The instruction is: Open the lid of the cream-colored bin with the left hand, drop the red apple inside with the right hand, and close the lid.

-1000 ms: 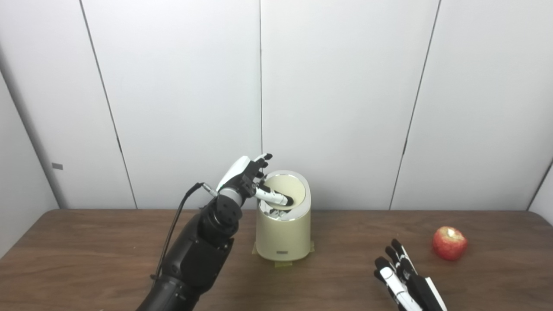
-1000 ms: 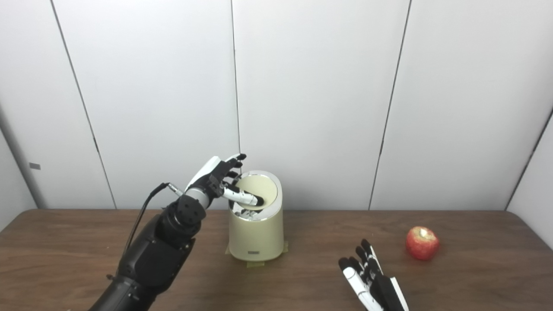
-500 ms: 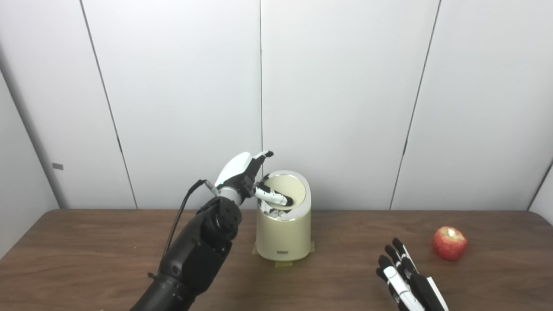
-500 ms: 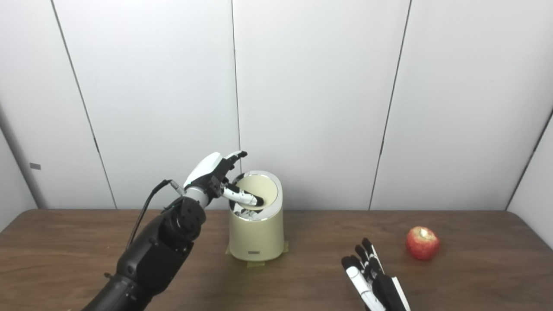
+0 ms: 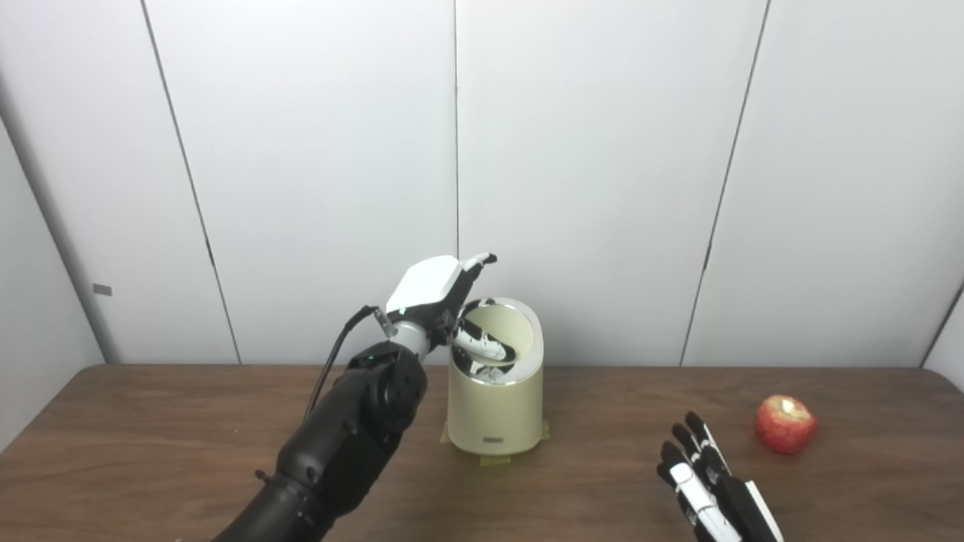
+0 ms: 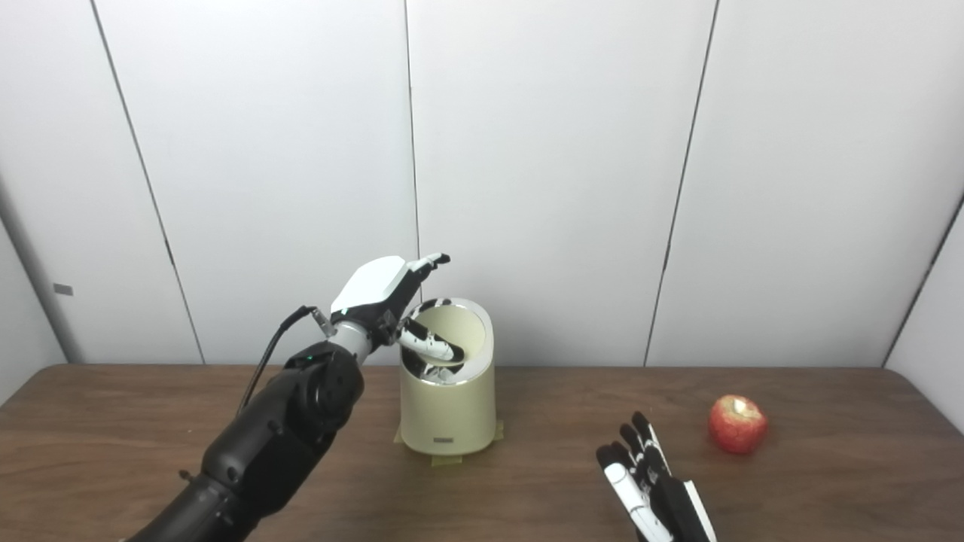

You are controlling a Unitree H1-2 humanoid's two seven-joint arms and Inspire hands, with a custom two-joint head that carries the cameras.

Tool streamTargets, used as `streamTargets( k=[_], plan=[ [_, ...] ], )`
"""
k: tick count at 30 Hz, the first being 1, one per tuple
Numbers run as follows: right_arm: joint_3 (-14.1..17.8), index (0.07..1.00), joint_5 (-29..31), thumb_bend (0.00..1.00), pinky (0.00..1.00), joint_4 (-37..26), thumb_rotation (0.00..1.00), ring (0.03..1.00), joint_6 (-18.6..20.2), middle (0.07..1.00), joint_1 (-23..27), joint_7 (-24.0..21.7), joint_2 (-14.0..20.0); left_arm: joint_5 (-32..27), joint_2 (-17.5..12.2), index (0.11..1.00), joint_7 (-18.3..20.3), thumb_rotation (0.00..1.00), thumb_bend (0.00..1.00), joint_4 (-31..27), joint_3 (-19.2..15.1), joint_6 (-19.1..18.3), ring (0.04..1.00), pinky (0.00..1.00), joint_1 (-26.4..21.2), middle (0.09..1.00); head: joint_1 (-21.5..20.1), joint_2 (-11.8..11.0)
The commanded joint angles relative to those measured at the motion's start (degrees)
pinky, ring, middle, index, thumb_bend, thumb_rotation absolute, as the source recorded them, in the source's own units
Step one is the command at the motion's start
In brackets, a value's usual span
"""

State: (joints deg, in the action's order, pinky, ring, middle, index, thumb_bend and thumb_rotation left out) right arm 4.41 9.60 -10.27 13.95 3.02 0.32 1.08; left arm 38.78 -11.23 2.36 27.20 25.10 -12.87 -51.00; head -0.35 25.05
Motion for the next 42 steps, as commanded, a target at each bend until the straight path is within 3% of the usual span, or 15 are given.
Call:
streamTargets(
  k=[1,14,42],
  plan=[
    [0.16,1.0,0.33,0.69,0.92,-1.9,0.54,0.956,-2.6,0.983,1.89,-0.5,-0.1,2.12,-0.94,0.937,0.1,0.0,0.92,-0.78,0.61,0.53,0.895,0.85,-2.58,0.916,-0.09,0.07],
    [0.2,1.0,0.87,0.69,0.92,-2.17,0.54,0.961,-2.46,0.983,1.75,-0.65,-0.03,3.55,-1.8,0.944,3.63,0.0,0.91,-1.38,0.97,-0.08,0.919,0.84,-2.49,0.933,-0.18,0.34],
    [-0.95,1.0,-0.89,0.72,0.92,-2.7,0.55,0.96,-2.64,0.977,1.61,-0.59,0.22,4.58,-2.28,0.937,1.88,0.0,0.89,3.31,1.18,0.73,0.891,0.83,-2.44,0.911,-1.61,0.45]
  ],
)
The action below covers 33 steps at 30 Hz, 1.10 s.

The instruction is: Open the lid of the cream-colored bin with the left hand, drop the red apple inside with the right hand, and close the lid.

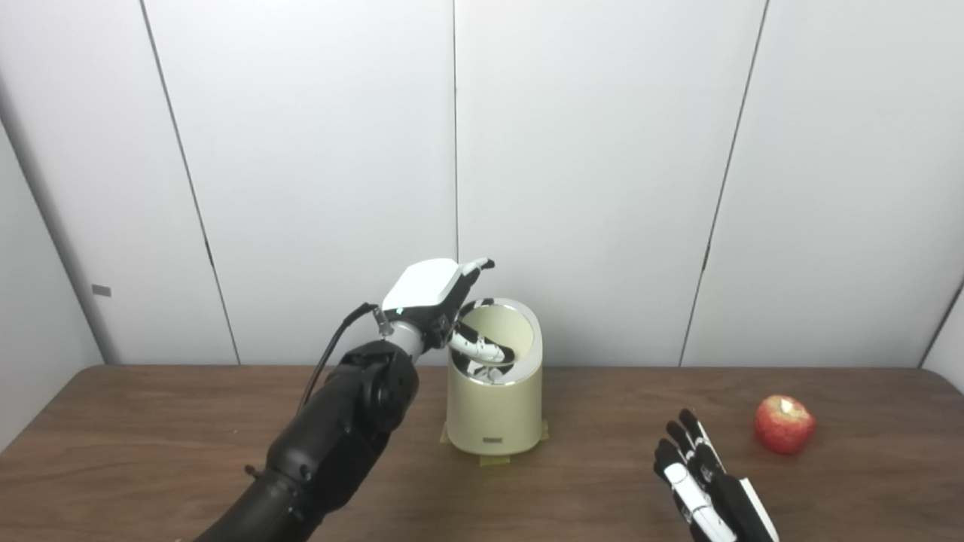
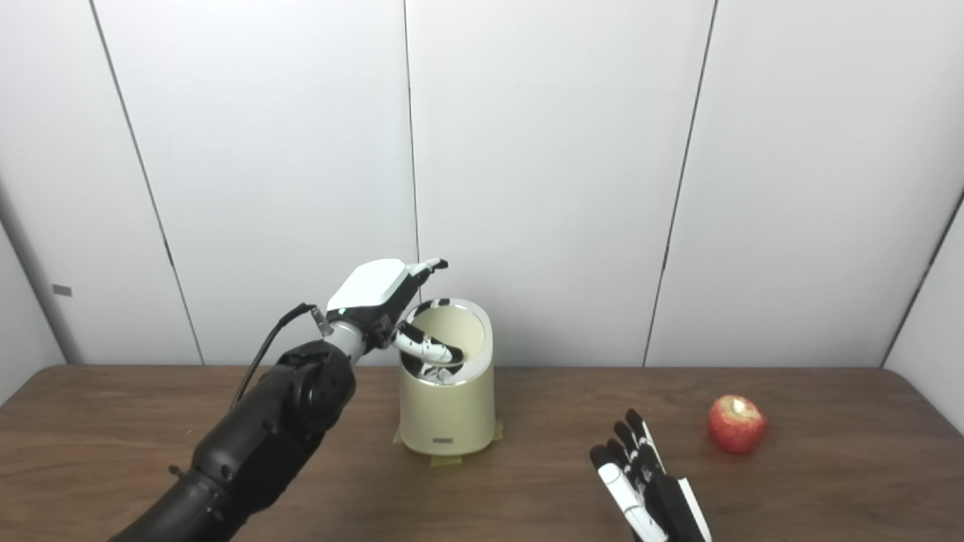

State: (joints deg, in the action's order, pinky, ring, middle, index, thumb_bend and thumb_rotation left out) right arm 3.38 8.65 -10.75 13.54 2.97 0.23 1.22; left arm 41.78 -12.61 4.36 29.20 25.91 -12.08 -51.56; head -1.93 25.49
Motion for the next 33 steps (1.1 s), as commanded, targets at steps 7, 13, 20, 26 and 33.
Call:
streamTargets(
  k=[7,13,20,26,33],
  plan=[
    [0.17,1.0,-0.01,0.71,0.91,-1.52,0.55,0.959,-2.54,0.974,1.82,-0.56,0.15,1.14,-1.16,0.941,0.31,0.0,0.89,0.43,0.07,-0.16,0.894,0.83,-1.63,0.915,0.34,0.0],
    [0.12,1.0,-0.21,0.7,0.91,-0.58,0.55,0.957,-3.01,0.978,2.22,-0.64,0.28,-4.58,-0.37,0.936,1.06,0.0,0.9,-0.74,-4.28,0.82,0.901,0.81,-1.59,0.924,0.66,-0.26],
    [0.41,1.0,0.61,0.69,0.92,0.27,0.55,0.959,-3.15,0.98,2.8,-1.07,0.32,-15.05,0.48,0.97,2.06,0.04,0.87,-8.77,-14.55,-1.03,0.868,0.73,0.08,0.897,0.92,-0.28],
    [0.74,1.0,1.0,0.7,0.92,0.53,0.55,0.956,-3.03,0.984,3.09,-1.37,0.48,-23.4,1.47,0.987,3.36,0.11,0.79,-19.83,-21.92,-5.65,0.89,0.77,4.44,0.943,1.19,-0.21],
    [0.95,1.0,0.87,0.71,0.91,-0.71,0.57,0.949,-1.87,0.975,2.86,-0.81,0.32,-26.15,-0.34,0.96,3.35,0.07,0.74,-27.23,-23.48,-4.04,0.89,0.85,11.57,0.894,1.04,0.21]
  ],
)
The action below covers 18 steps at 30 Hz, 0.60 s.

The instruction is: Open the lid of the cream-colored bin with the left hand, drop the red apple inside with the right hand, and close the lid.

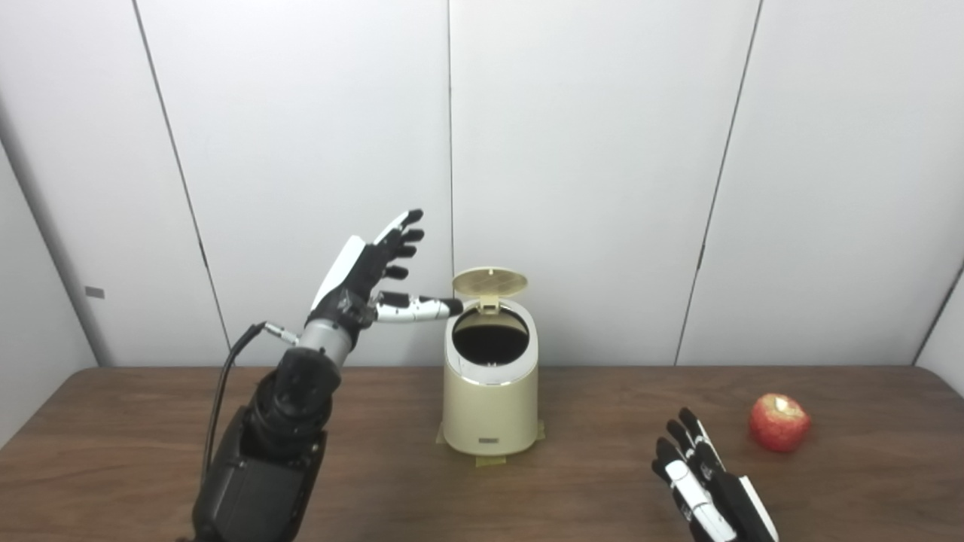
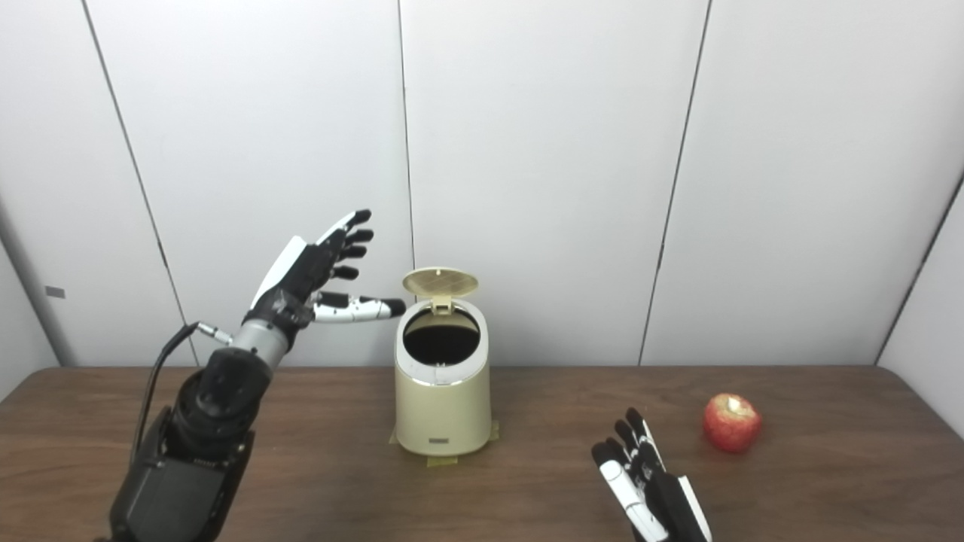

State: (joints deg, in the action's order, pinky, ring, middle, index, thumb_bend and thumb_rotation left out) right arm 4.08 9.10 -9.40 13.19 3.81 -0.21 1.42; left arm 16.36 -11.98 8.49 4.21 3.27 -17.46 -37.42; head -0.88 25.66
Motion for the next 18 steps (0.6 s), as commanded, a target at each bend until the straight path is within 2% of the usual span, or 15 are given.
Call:
streamTargets(
  k=[1,4,10,14,18],
  plan=[
    [0.25,1.0,0.46,0.71,0.91,-2.08,0.57,0.948,-1.61,0.975,1.99,-0.53,0.27,-0.94,-0.94,0.959,-1.05,0.07,0.73,-3.3,-1.17,1.47,0.892,0.85,-1.14,0.893,0.03,0.15],
    [0.29,0.987,0.44,0.69,0.9,-2.52,0.57,0.944,-1.41,0.97,1.85,-0.64,0.5,-1.28,-0.84,0.945,-1.6,0.06,0.72,-6.06,-1.69,1.96,0.845,0.79,3.2,0.869,-0.1,0.41],
    [0.36,0.977,0.5,0.69,0.89,-3.41,0.55,0.934,-0.97,0.965,1.64,-0.81,1.05,-2.39,0.24,0.92,-2.66,0.08,0.67,-9.24,-2.28,2.93,0.831,0.76,9.5,0.862,-0.16,1.08],
    [0.39,0.974,0.51,0.68,0.89,-4.11,0.52,0.931,-0.43,0.965,1.59,-0.7,1.36,-4.71,2.22,0.911,-3.27,0.2,0.62,-11.38,-3.35,2.5,0.842,0.8,13.8,0.863,-0.13,1.45],
    [0.91,0.971,1.18,0.68,0.89,-5.08,0.48,0.932,-0.39,0.969,1.34,-0.53,1.7,-4.64,4.0,0.915,-4.68,0.36,0.55,-13.54,-4.28,1.67,0.841,0.81,17.19,0.861,-0.6,2.14]
  ],
)
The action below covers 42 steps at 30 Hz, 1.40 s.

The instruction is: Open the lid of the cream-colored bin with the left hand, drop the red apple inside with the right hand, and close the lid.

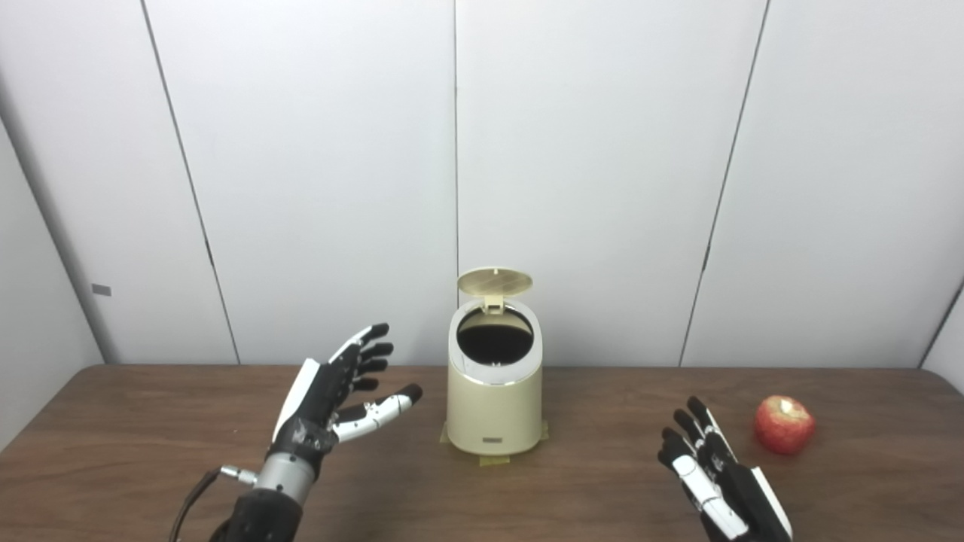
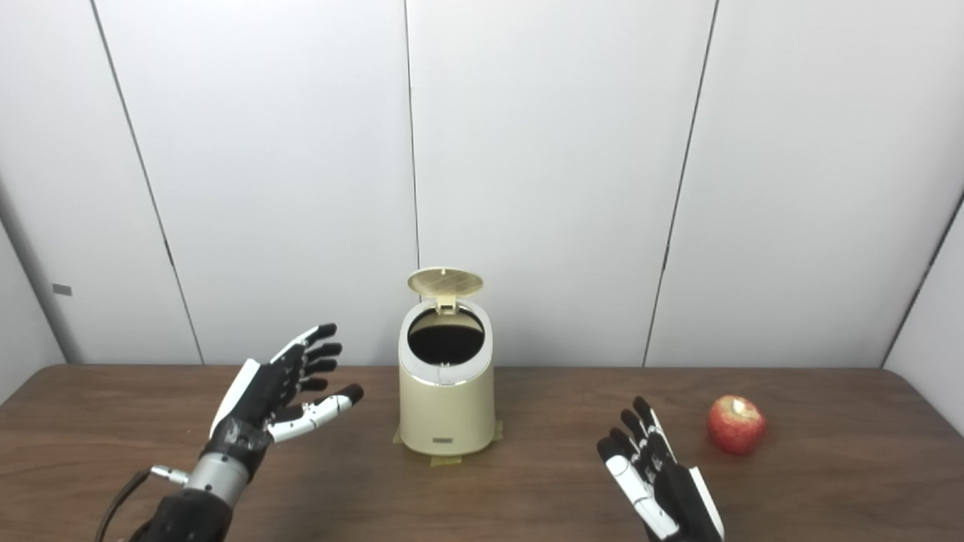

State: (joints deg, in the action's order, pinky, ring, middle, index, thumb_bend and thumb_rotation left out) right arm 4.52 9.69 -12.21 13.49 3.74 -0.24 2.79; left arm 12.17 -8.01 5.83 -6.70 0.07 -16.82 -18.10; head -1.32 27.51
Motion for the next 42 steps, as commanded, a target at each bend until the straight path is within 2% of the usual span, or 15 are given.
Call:
streamTargets(
  k=[1,7,11,13,15,19,22,25,27,31,35,40,42],
  plan=[
    [0.65,0.967,0.68,0.68,0.88,-2.6,0.46,0.929,-0.56,0.965,1.35,-0.41,0.46,-1.09,0.66,0.916,-2.32,0.38,0.54,-3.07,-1.61,0.97,0.845,0.83,-1.27,0.866,-0.24,0.66],
    [1.11,0.943,-1.54,0.74,0.83,-3.7,0.44,0.917,-0.84,0.955,0.8,-1.03,4.1,-3.67,3.34,0.913,-4.01,0.49,0.57,-4.41,-3.42,0.26,0.83,0.78,3.74,0.863,-0.87,2.43],
    [1.28,0.929,-5.02,0.76,0.8,-3.72,0.45,0.91,-2.01,0.944,0.17,-0.93,7.6,-3.78,2.51,0.94,-3.84,0.62,0.54,-4.4,-3.2,1.51,0.847,0.8,6.3,0.878,-5.01,3.64],
    [1.57,0.921,-6.34,0.77,0.78,-4.71,0.45,0.897,-1.16,0.933,-0.24,-0.42,8.59,-4.13,1.85,0.947,-3.56,0.64,0.53,-4.58,-3.48,1.45,0.858,0.82,7.12,0.887,-7.07,4.27],
    [2.03,0.917,-7.13,0.77,0.77,-6.33,0.39,0.888,0.68,0.924,-0.67,-0.05,9.23,-4.2,1.03,0.953,-3.32,0.64,0.56,-4.82,-3.63,1.32,0.865,0.84,7.82,0.895,-8.37,4.61],
    [1.53,0.908,-12.92,0.77,0.8,-10.2,0.37,0.87,3.09,0.914,-1.28,0.45,11.06,-5.51,-0.48,0.956,-2.7,0.61,0.59,-4.45,-4.24,1.03,0.882,0.88,8.16,0.906,-12.44,5.5],
    [1.12,0.891,-17.11,0.76,0.77,-13.79,0.32,0.853,6.69,0.892,-0.51,0.12,12.54,-5.58,-1.7,0.954,-2.57,0.59,0.57,-4.0,-4.06,1.2,0.89,0.89,8.08,0.913,-14.98,6.07],
    [1.89,0.878,-18.66,0.78,0.76,-16.99,0.3,0.851,11.35,0.887,0.1,-0.26,13.44,-7.55,-2.39,0.965,-1.72,0.56,0.55,-3.71,-4.44,1.15,0.889,0.9,7.82,0.917,-17.42,6.56],
    [2.44,0.885,-19.54,0.77,0.76,-17.96,0.28,0.861,13.0,0.9,0.58,-0.78,13.67,-6.72,-3.23,0.964,-1.67,0.56,0.53,-3.55,-4.13,1.51,0.907,0.92,7.73,0.928,-18.74,6.83],
    [3.64,0.903,-23.49,0.76,0.82,-17.7,0.31,0.877,13.4,0.907,1.66,-3.31,14.91,-6.74,-3.66,0.949,-1.45,0.58,0.53,-4.62,-4.34,-0.63,0.907,0.94,7.49,0.924,-20.85,7.42],
    [4.44,0.884,-28.62,0.79,0.75,-15.42,0.28,0.851,13.4,0.881,3.67,-4.57,16.04,-7.4,-3.71,0.95,-0.91,0.55,0.51,-6.29,-4.6,-2.82,0.914,0.86,7.63,0.948,-21.78,7.67],
    [4.52,0.883,-34.46,0.81,0.78,-11.74,0.26,0.877,13.41,0.897,6.27,-6.93,19.77,-6.77,-4.01,0.956,-1.12,0.54,0.49,-7.64,-4.21,-4.62,0.95,0.95,7.82,0.945,-21.99,7.86],
    [3.74,0.88,-35.91,0.83,0.78,-9.95,0.24,0.88,13.32,0.898,7.4,-7.36,22.02,-7.55,-3.93,0.961,-0.79,0.52,0.49,-7.92,-4.37,-5.01,0.934,0.9,7.84,0.94,-22.05,7.89]
  ],
)
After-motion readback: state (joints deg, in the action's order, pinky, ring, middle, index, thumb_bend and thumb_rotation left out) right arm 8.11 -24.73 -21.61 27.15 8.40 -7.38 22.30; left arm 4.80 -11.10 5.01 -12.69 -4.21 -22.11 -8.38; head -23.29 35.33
